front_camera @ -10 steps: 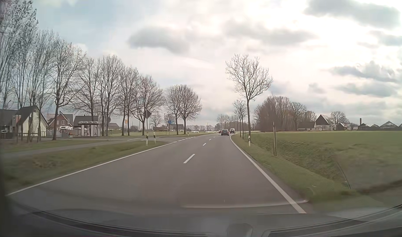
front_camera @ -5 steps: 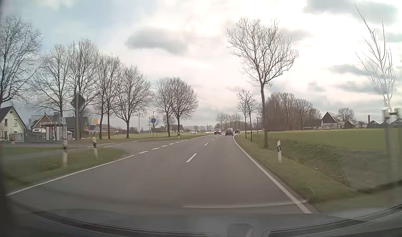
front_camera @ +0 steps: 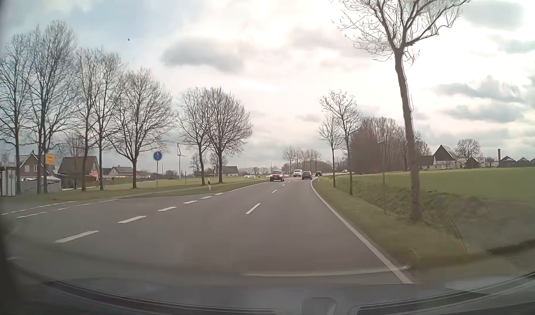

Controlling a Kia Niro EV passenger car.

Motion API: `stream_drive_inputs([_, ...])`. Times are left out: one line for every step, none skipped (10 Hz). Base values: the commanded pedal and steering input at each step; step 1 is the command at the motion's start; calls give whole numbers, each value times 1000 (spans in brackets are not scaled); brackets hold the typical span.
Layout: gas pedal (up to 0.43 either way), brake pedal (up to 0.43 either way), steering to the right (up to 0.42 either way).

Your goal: Follow the waypoints while adhering to traffic rules and regulations

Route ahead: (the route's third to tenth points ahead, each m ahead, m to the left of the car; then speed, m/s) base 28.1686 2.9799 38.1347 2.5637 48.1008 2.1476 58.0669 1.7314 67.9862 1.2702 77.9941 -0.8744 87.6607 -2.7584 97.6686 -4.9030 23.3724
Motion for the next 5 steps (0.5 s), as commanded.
stream_drive_inputs([268,0,11])
stream_drive_inputs([268,0,11])
stream_drive_inputs([268,0,11])
stream_drive_inputs([268,0,11])
stream_drive_inputs([268,0,11])
